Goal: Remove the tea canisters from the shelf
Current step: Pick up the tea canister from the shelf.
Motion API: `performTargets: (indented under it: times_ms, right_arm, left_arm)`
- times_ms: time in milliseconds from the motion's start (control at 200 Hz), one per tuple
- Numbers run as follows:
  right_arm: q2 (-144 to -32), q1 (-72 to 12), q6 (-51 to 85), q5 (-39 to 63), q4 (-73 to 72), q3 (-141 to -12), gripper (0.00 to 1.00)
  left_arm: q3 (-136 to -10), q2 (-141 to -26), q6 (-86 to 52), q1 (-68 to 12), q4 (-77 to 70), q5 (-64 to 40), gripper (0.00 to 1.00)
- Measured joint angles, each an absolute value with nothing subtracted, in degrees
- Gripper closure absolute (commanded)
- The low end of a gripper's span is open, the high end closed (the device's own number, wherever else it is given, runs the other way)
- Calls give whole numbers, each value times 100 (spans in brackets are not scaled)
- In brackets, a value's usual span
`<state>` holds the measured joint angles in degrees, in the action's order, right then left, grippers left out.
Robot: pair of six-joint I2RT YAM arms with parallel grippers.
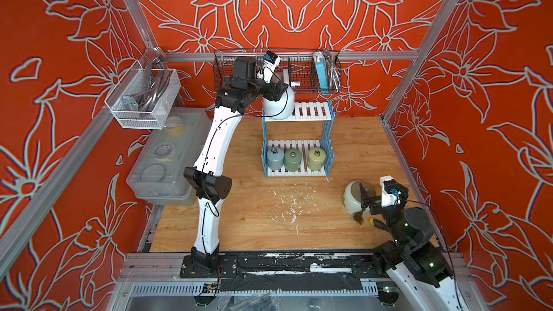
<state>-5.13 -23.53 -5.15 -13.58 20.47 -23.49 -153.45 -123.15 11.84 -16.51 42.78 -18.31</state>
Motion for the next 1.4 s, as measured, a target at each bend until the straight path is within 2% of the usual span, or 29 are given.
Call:
performTargets:
  times_ms: [145,385,601,1396]
  right_arm:
    - [-486,-2349,-521,-1358,2051,-2344,1]
    - [-469,-2344,-523,-1343,2047,-2338,1]
    - [-432,-2324,-526,-1343,2045,-2322,1]
    - [-449,-2305,-528,-1321,2010,-2305,1]
  left_arm:
    - [-15316,-12344,1140,-1651,4281,-1820,37]
    - [-15185,-12337,1063,-1651,4228,-1837,61]
    - [-15104,-12324,1081,-1686,4053,-1909,100]
    - [-15093,-12223,1166,-1688,4130,-1806,100]
